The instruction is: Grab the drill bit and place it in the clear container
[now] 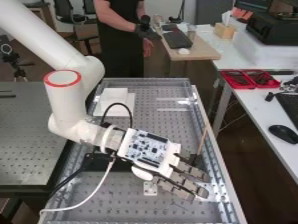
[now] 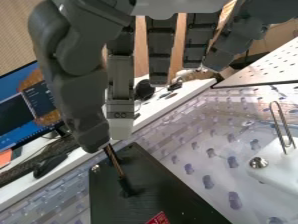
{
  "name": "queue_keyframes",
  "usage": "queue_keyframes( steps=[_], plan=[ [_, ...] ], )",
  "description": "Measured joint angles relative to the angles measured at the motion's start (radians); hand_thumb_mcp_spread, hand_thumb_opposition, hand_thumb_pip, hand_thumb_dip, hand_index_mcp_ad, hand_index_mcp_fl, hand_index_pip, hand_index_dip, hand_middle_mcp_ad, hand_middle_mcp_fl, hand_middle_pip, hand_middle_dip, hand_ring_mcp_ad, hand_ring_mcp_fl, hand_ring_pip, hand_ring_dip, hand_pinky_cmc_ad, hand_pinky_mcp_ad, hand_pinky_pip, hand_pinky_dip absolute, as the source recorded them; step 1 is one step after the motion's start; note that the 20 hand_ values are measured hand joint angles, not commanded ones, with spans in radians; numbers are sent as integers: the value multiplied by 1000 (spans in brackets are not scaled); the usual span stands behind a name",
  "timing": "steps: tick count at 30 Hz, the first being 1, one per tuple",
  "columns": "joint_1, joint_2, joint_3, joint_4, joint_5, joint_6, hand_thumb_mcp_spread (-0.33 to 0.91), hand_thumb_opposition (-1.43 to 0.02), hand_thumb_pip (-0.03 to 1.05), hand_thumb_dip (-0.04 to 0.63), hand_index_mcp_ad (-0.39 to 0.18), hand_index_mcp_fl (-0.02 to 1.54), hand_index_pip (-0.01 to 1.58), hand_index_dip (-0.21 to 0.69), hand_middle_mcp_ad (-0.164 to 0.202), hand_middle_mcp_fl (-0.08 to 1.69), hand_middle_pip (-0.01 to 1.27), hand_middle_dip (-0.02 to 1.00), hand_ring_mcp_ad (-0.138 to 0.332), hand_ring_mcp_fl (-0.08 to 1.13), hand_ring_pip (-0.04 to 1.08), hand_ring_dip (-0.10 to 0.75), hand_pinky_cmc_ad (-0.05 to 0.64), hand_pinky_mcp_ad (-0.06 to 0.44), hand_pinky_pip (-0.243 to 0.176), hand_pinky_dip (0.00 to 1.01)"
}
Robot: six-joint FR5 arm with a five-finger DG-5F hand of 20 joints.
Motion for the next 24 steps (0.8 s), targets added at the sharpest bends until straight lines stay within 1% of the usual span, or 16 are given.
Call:
queue_keyframes(
  steps=[1, 3, 5, 6, 8, 9, 15, 18, 20, 22, 23, 24],
  plan=[
    [0, 0, 1, -1, 0, 5, 581, -815, 511, 164, -152, 487, 1283, 183, 51, 232, 115, 229, 131, 86, 98, 63, 405, 120, -45, 180],
    [0, 0, 1, -2, 0, 16, 581, -813, 510, 182, -152, 506, 1265, 183, 49, 236, 115, 229, 134, 79, 89, 68, 408, 120, -45, 180],
    [0, -1, 1, -3, 1, 25, 583, -822, 511, 178, -152, 511, 1255, 180, 51, 234, 115, 229, 129, 89, 89, 68, 408, 117, -45, 180],
    [0, -1, 0, -4, 1, 28, 620, -850, 511, 178, -152, 553, 1267, 183, 51, 234, 115, 229, 129, 94, 91, 68, 405, 117, -42, 180],
    [0, -1, -1, -3, 2, 30, 630, -899, 501, 176, -166, 609, 1285, 169, 51, 232, 115, 229, 129, 94, 91, 68, 405, 120, -45, 180],
    [-1, -1, -2, -1, 2, 33, 646, -911, 499, 175, -168, 611, 1302, 169, 51, 236, 119, 229, 129, 94, 91, 68, 405, 120, -45, 180],
    [-5, 1, -5, 4, 3, 38, 646, -937, 497, 173, -168, 644, 1299, 169, 51, 251, 119, 229, 133, 96, 91, 68, 405, 120, -42, 180],
    [-7, 2, -5, 3, 1, 38, 646, -955, 497, 173, -166, 696, 1237, 169, 51, 257, 115, 229, 133, 98, 91, 68, 405, 117, -45, 180],
    [-7, 2, -5, 3, 1, 38, 648, -955, 496, 173, -169, 705, 1203, 169, 49, 257, 119, 229, 133, 98, 87, 68, 405, 117, -42, 180],
    [-8, 3, -4, 2, 1, 38, 653, -953, 501, 176, -188, 721, 1162, 171, 51, 255, 120, 229, 131, 99, 87, 68, 405, 117, -45, 180],
    [-8, 3, -4, 2, 1, 37, 654, -951, 501, 176, -194, 719, 1126, 168, 49, 255, 120, 229, 129, 106, 84, 68, 405, 120, -45, 180],
    [-8, 3, -4, -1, 0, 37, 649, -946, 501, 190, -197, 705, 1075, 166, 49, 255, 120, 229, 129, 108, 84, 68, 408, 120, -45, 180]
  ],
)
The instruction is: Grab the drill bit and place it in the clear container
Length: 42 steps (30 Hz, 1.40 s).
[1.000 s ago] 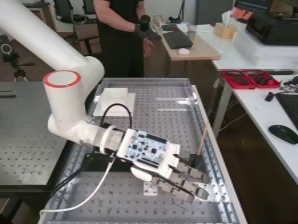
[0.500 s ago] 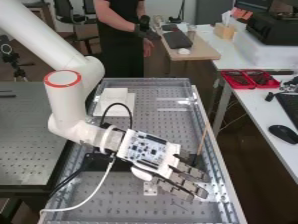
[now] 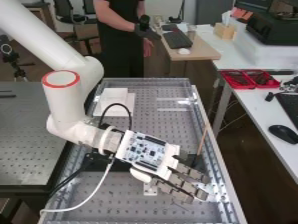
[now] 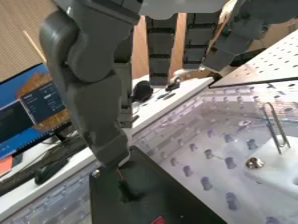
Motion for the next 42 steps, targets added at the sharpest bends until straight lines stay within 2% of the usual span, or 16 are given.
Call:
queue_keyframes(
  steps=[3, 9, 21, 27, 32, 42],
  plan=[
    [0, 1, 1, -3, -2, -8, 641, -911, 503, 194, -197, 635, 1011, 155, 49, 257, 120, 227, 129, 108, 82, 68, 405, 120, -45, 180],
    [-1, 5, -1, -5, -5, -10, 611, -864, 531, 202, -197, 592, 939, 122, 49, 251, 120, 227, 129, 105, 89, 75, 405, 120, -45, 180],
    [9, 7, -8, 8, 0, 9, 578, -848, 534, 204, -197, 592, 944, 108, 49, 244, 120, 227, 133, 96, 93, 75, 405, 120, -45, 180],
    [7, 4, -5, 8, 6, -1, 569, -848, 534, 204, -197, 590, 976, 108, 49, 244, 120, 230, 129, 96, 93, 75, 408, 120, -45, 180],
    [6, 1, -4, 15, 13, -6, 581, -894, 501, 204, -197, 744, 1182, 108, 49, 246, 120, 230, 133, 96, 93, 75, 405, 120, -45, 180],
    [11, -5, -2, 25, 17, 4, 581, -899, 501, 204, -197, 759, 1166, 113, 49, 281, 120, 232, 133, 113, 87, 75, 405, 120, -42, 180]
  ],
)
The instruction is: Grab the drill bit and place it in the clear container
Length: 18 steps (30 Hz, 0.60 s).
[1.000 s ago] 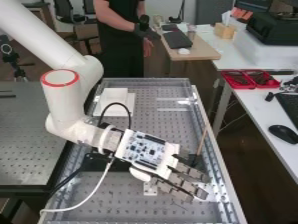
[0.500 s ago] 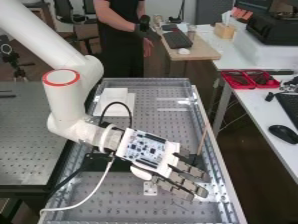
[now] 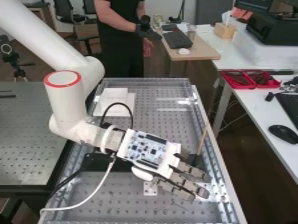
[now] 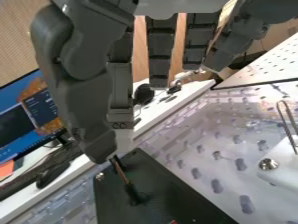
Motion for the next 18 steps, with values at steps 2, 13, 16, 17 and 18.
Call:
queue_keyframes(
  steps=[2, 13, 16, 17, 18],
  plan=[
    [0, 0, 0, 0, 0, 3, 581, -899, 501, 204, -197, 759, 1166, 113, 49, 281, 120, 232, 129, 113, 87, 75, 405, 120, -45, 180],
    [-1, 3, 8, -14, -3, -27, 599, -918, 499, 204, -197, 696, 1040, 133, 49, 291, 122, 237, 131, 126, 84, 84, 405, 119, -42, 180],
    [-4, 7, 8, -19, -6, -35, 600, -911, 499, 204, -197, 670, 1038, 127, 49, 290, 122, 237, 131, 126, 84, 84, 405, 119, -42, 180],
    [-5, 8, 8, -20, -7, -39, 600, -897, 501, 204, -197, 654, 1028, 122, 49, 290, 122, 237, 131, 126, 84, 84, 405, 119, -45, 180],
    [-5, 11, 8, -21, -8, -44, 592, -883, 499, 204, -197, 648, 1030, 120, 49, 290, 119, 237, 127, 126, 84, 84, 405, 119, -42, 180]
  ],
)
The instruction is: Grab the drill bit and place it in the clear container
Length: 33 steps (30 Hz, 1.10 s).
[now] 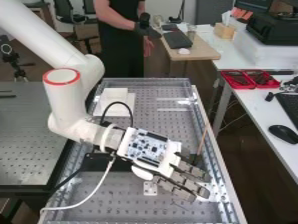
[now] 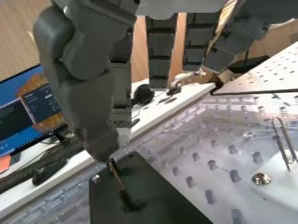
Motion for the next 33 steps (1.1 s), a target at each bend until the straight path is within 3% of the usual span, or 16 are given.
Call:
queue_keyframes(
  steps=[6, 12, 16, 19, 21, 24, 28, 33],
  plan=[
    [-3, 21, -2, -19, -9, -27, 567, -853, 557, 204, -197, 553, 1028, 101, 49, 286, 119, 234, 131, 112, 84, 84, 405, 119, -45, 180],
    [-4, 98, -11, -59, -15, -116, 487, -810, 557, 204, -188, 442, 962, 94, 47, 230, 119, 237, 134, 77, 93, 84, 408, 120, -45, 183],
    [3, 162, -22, -85, -4, -171, 456, -771, 557, 204, -169, 396, 799, 94, 49, 230, 119, 237, 138, 66, 93, 84, 401, 117, -47, 227],
    [15, 202, -32, -103, 10, -206, 412, -757, 557, 204, -152, 389, 611, 94, 51, 230, 119, 237, 134, 37, 93, 84, 400, 120, -47, 278],
    [25, 223, -40, -110, 19, -232, 391, -745, 553, 188, -134, 387, 401, 106, 51, 230, 119, 237, 143, 35, 93, 84, 379, 119, -47, 325],
    [49, 261, -56, -123, 38, -274, 361, -730, 536, 175, -119, 393, 260, 140, 51, 230, 119, 237, 155, 17, 89, 84, 365, 120, -47, 377],
    [87, 299, -74, -146, 82, -313, 342, -710, 501, 164, -110, 393, 161, 150, 51, 230, 119, 237, 150, 2, 93, 84, 354, 122, -45, 429],
    [140, 313, -82, -180, 152, -351, 316, -696, 463, 126, -93, 393, 117, 202, 51, 230, 119, 236, 166, 14, 93, 84, 360, 201, -45, 492]
  ],
)
